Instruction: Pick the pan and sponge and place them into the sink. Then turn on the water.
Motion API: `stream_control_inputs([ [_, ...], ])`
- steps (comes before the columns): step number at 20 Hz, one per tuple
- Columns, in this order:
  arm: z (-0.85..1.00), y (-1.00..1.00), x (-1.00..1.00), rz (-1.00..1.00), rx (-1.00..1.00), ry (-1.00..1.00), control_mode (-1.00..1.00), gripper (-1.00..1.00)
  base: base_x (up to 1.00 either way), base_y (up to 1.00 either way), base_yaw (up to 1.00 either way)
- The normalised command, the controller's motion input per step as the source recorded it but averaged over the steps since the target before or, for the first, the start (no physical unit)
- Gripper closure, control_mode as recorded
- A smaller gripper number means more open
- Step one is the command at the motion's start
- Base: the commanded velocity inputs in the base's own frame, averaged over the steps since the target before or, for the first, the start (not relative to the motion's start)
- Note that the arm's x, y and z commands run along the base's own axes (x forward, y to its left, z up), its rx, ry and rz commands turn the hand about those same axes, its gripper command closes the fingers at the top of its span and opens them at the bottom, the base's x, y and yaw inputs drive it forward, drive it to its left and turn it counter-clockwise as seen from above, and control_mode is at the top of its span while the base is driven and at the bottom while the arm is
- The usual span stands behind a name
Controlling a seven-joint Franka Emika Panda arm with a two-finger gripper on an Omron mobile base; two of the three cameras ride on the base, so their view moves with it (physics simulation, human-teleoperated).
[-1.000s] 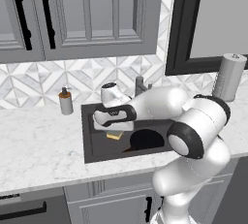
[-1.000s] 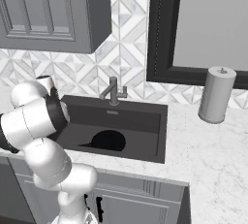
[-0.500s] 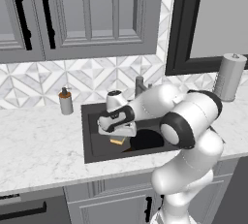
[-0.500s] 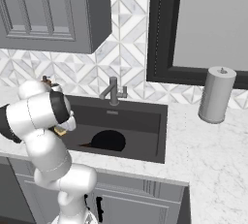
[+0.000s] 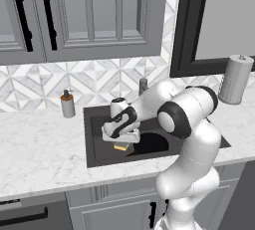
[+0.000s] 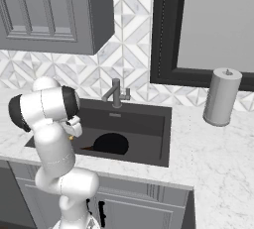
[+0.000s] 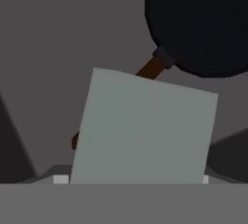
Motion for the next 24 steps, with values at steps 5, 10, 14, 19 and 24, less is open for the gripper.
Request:
stream_control_inputs([
  [5,-0.28,-0.03,0.16,0.0,0.0,0.0,-1.0,1.0,0.0,0.0,0.0],
  [10,-0.21,0.0,0.18,0.0,0.0,0.0,-1.0,1.0,0.0,0.0,0.0],
  [14,-0.22,0.0,0.2,0.0,0.0,0.0,-1.0,1.0,0.0,0.0,0.0],
  [19,-0.23,0.0,0.16,0.0,0.0,0.0,-1.0,1.0,0.0,0.0,0.0],
  [24,-0.23,0.0,0.16,0.0,0.0,0.0,-1.0,1.0,0.0,0.0,0.0],
])
